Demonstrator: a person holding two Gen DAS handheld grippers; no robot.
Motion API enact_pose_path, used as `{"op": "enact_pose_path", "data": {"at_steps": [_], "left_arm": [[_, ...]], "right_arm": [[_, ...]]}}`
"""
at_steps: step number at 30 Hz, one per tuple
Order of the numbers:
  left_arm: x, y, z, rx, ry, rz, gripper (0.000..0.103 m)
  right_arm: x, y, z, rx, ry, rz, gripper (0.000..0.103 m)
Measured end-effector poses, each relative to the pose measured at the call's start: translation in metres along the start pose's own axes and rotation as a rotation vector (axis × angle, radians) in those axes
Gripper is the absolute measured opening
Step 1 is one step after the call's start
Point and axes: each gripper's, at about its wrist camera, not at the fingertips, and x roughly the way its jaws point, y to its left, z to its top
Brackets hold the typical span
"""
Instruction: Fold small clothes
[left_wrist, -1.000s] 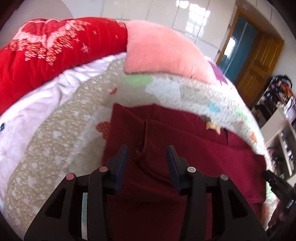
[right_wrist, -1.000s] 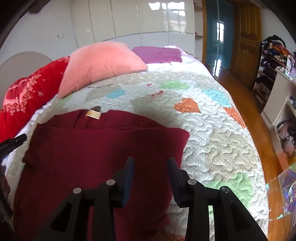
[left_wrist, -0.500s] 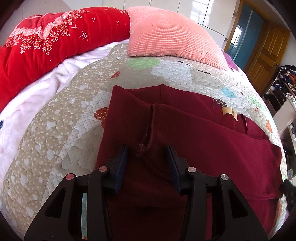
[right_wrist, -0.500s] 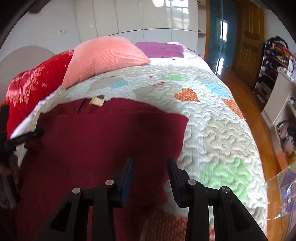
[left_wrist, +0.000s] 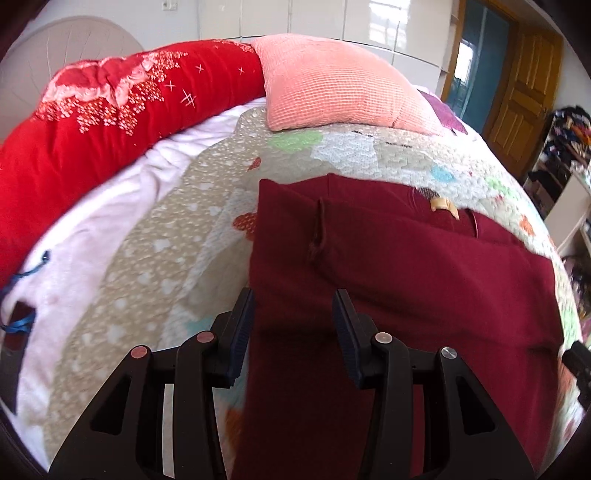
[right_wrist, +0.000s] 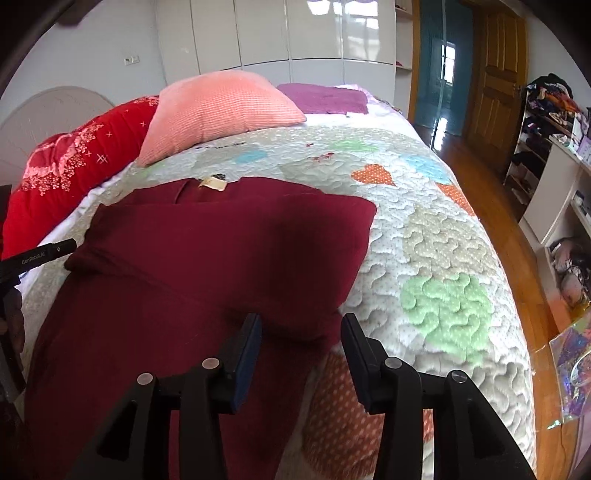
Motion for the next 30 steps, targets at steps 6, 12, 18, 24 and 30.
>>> {"op": "enact_pose_path", "data": {"at_steps": [6, 12, 18, 24, 30], "left_arm": [[-0.026, 0.002, -0.021, 0.010, 0.003, -0.032, 0.057], [-0.046, 0.010, -0.040, 0.005, 0.037, -0.067, 0.057], [-0.069, 0.034, -0.074, -0.006, 0.066, -0.055, 0.057], [-0.081, 0.057, -0.103, -0.054, 0.111, -0.044, 0.057], [-0.091, 0.067, -0.130, -0.082, 0.149, -0.063, 0.057]], "right_arm": [[-0.010, 0.013, -0.014, -0.008, 0.020, 0.010, 0.046], [-0.013, 0.008, -0.024, 0.036, 0.057, 0.011, 0.048], [-0.031, -0.007, -0.045, 0.073, 0.056, 0.038, 0.059], [-0.016, -0.003, -0.069, 0.113, 0.115, 0.139, 0.059], [-0.027, 0.016, -0.073, 0.021, 0.034, 0.118, 0.007]]}}
